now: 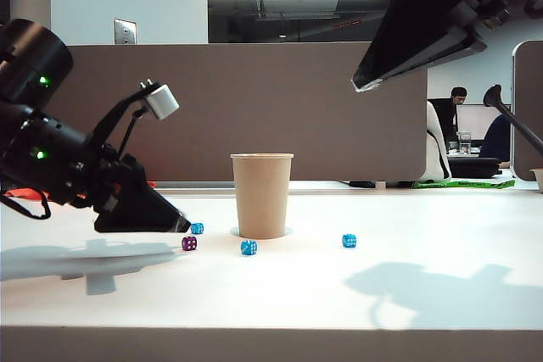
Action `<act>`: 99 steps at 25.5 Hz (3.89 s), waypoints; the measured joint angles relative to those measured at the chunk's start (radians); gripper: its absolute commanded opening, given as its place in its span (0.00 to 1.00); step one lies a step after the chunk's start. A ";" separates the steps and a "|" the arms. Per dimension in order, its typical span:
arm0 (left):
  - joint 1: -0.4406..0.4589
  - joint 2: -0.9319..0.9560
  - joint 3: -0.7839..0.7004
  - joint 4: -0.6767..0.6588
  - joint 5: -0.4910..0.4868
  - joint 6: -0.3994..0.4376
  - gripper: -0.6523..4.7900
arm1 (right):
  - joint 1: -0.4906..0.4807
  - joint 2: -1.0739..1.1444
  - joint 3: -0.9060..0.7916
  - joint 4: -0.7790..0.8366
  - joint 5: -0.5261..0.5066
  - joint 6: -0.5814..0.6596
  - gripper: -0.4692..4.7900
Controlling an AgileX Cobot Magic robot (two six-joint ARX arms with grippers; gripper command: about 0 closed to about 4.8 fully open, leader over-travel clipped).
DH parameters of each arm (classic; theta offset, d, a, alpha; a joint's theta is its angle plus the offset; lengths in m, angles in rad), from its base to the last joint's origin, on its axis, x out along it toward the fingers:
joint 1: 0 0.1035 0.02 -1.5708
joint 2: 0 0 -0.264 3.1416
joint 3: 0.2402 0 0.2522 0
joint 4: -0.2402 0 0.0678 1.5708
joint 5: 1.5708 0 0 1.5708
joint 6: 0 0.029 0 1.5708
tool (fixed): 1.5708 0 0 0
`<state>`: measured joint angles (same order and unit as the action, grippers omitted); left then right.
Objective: Pick up the dice with a different color and drop it into the paper cup.
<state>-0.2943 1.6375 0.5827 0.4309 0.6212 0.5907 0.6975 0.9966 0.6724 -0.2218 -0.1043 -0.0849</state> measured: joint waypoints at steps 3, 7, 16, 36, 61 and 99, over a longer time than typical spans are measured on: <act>0.000 0.016 0.000 -0.003 0.000 0.000 0.38 | 0.000 0.000 0.000 0.000 0.000 0.000 0.09; 0.000 0.017 0.000 0.001 0.000 0.000 0.38 | 0.000 0.000 0.000 0.000 0.000 0.000 0.09; 0.000 0.048 0.016 0.021 -0.019 0.000 0.38 | 0.000 0.000 0.000 0.001 0.000 0.000 0.09; -0.043 0.123 0.085 0.016 -0.020 -0.003 0.38 | -0.001 0.000 0.000 0.008 0.023 0.000 0.09; -0.043 0.124 0.090 -0.006 -0.072 -0.003 0.38 | -0.001 0.000 0.000 0.007 0.024 0.000 0.09; -0.043 0.102 0.091 -0.035 -0.113 -0.037 0.15 | 0.000 0.000 0.000 0.008 0.025 0.000 0.09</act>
<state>-0.3370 1.7393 0.6735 0.3962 0.5087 0.5537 0.6971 0.9966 0.6724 -0.2142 -0.0795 -0.0849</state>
